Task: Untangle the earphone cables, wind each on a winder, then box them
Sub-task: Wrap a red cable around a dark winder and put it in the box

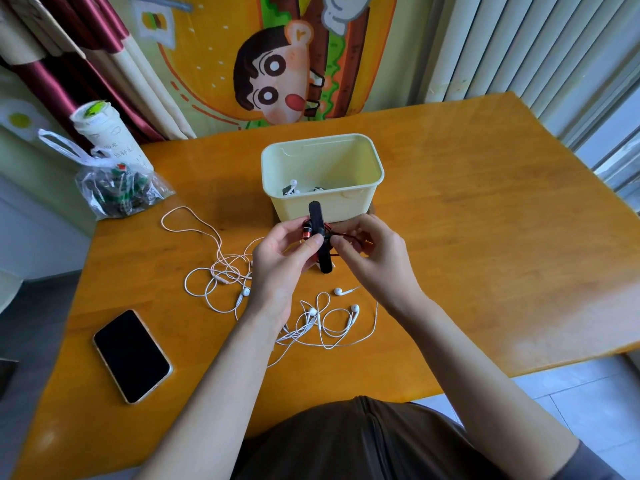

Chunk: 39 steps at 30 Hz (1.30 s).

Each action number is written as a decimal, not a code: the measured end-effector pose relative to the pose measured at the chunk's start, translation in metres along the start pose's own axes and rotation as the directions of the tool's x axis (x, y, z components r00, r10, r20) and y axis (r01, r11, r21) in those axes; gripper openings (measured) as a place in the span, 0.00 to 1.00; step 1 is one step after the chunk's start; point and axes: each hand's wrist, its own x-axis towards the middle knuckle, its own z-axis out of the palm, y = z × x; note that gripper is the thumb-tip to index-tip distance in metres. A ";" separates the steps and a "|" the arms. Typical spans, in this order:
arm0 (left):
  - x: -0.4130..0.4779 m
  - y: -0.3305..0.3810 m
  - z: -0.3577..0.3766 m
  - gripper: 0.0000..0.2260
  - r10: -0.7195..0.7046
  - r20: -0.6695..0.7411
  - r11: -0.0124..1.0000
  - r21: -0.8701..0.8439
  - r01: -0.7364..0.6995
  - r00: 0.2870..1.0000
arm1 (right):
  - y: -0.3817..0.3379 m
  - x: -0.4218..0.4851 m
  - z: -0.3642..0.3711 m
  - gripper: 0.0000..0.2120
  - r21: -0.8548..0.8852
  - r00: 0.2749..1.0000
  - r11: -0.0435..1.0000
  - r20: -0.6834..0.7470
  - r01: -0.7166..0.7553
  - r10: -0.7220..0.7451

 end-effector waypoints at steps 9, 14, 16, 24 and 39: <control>-0.001 0.003 -0.001 0.11 -0.008 0.011 1.000 -0.018 0.008 1.000 | 0.001 0.003 0.004 0.04 0.133 0.991 0.982 0.033 -0.132 0.129; -0.002 0.004 0.002 0.11 -0.002 0.016 1.000 -0.020 0.003 1.000 | 0.002 0.006 0.004 0.02 0.135 0.988 0.979 0.052 -0.153 0.147; -0.001 0.005 0.002 0.11 0.004 0.017 1.000 -0.012 -0.004 1.000 | 0.000 0.007 0.004 0.04 0.166 0.985 0.971 0.064 -0.171 0.163; 0.001 0.006 0.004 0.11 0.005 -0.007 1.000 0.013 -0.005 1.000 | -0.009 0.009 0.004 0.14 0.218 0.975 0.959 0.171 -0.180 0.144; 0.002 0.007 0.000 0.12 0.013 0.026 1.000 0.006 -0.013 1.000 | -0.010 0.007 0.007 0.14 0.395 0.979 0.897 0.124 -0.197 0.160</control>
